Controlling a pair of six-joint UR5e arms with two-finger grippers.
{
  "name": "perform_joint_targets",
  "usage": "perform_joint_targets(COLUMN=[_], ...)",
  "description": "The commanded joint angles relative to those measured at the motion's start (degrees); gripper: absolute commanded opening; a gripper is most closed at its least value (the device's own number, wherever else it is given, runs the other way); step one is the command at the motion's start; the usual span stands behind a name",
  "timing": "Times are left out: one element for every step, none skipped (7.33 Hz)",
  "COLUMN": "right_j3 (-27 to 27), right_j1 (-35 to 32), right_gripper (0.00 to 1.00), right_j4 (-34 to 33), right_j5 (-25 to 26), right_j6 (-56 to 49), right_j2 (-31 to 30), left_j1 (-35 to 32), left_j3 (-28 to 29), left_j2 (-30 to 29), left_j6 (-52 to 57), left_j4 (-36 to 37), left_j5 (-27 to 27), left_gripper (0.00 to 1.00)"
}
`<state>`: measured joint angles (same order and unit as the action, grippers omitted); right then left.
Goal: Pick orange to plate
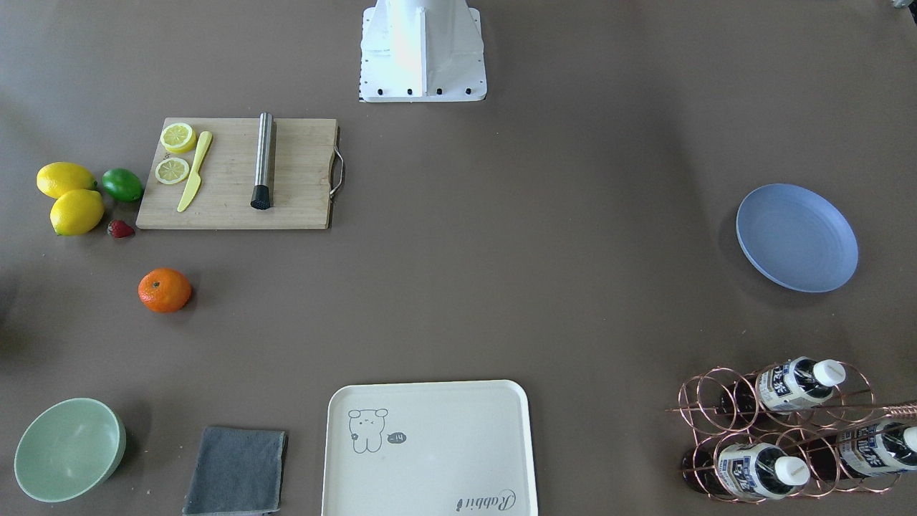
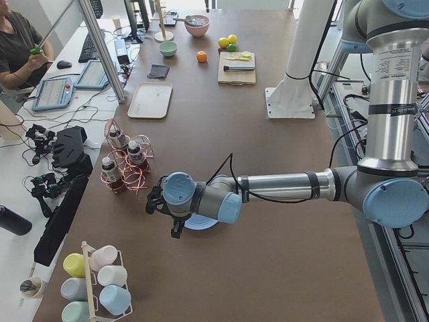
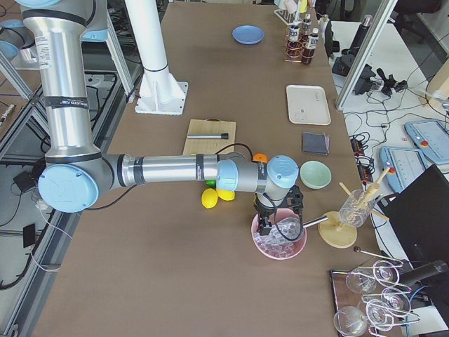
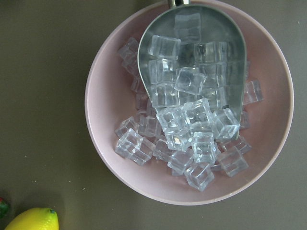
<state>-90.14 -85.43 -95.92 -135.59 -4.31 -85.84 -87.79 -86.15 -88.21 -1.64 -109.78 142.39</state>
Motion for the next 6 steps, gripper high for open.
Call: perform_joint_targets(right_j3=[-0.13, -0.21, 0.13, -0.30, 0.48, 0.66], right_j1=[0.00, 0.00, 0.00, 0.08, 0.35, 0.61], right_gripper=[1.00, 1.00, 1.00, 1.00, 1.00, 1.00], right_j4=[0.03, -0.06, 0.03, 0.12, 2.29, 5.27], right_j5=[-0.03, -0.11, -0.11, -0.03, 0.06, 0.06], right_j6=[0.00, 0.00, -0.09, -0.17, -0.18, -0.09], right_j2=[0.05, 0.05, 0.05, 0.14, 0.05, -0.29], left_j1=[-0.09, -0.10, 0.34, 0.34, 0.34, 0.43], left_j3=[-0.33, -0.68, -0.16, -0.59, -0.33, -0.42], left_j2=[0.58, 0.49, 0.40, 1.88, 2.07, 1.90], left_j6=[-0.21, -0.47, -0.56, -0.47, -0.21, -0.47], left_j4=[0.01, 0.36, 0.53, 0.54, 0.45, 2.10], left_j5=[-1.22, -2.19, -6.47, -6.68, -7.03, -7.04], left_gripper=[0.97, 0.97, 0.97, 0.97, 0.97, 0.98])
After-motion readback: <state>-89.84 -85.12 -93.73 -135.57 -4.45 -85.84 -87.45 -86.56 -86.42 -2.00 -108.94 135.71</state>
